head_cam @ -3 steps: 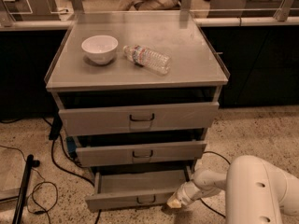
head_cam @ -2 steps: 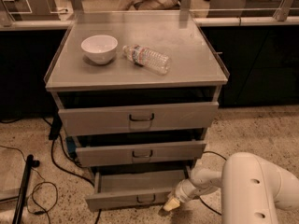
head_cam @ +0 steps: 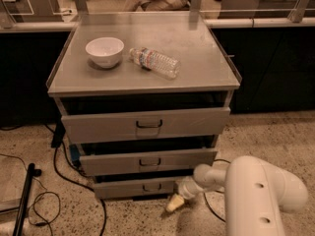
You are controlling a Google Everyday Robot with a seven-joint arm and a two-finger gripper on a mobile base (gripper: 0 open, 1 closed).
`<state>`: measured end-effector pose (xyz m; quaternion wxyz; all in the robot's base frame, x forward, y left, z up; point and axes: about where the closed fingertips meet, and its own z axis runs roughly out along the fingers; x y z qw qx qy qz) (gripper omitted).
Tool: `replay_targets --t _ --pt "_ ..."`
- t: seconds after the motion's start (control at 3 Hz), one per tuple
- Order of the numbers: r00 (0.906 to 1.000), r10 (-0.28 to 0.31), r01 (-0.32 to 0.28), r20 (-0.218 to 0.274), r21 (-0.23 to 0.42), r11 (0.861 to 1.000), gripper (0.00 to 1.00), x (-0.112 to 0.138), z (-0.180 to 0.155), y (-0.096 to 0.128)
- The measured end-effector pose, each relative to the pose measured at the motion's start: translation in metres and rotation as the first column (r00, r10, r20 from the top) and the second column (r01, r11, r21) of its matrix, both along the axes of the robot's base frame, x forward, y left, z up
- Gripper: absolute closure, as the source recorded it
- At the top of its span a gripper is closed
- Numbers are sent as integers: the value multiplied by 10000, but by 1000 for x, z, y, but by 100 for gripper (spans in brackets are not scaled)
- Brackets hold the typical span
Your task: Close bottom drawer
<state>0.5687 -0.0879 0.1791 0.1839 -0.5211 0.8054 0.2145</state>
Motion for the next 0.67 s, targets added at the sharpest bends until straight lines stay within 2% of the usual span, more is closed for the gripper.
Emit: replay_targets --t 0.33,0.67 --pt "9958 318 -331 853 141 9994 41 48 6 12" --pt "9940 256 -271 1061 119 9996 40 59 10 8"
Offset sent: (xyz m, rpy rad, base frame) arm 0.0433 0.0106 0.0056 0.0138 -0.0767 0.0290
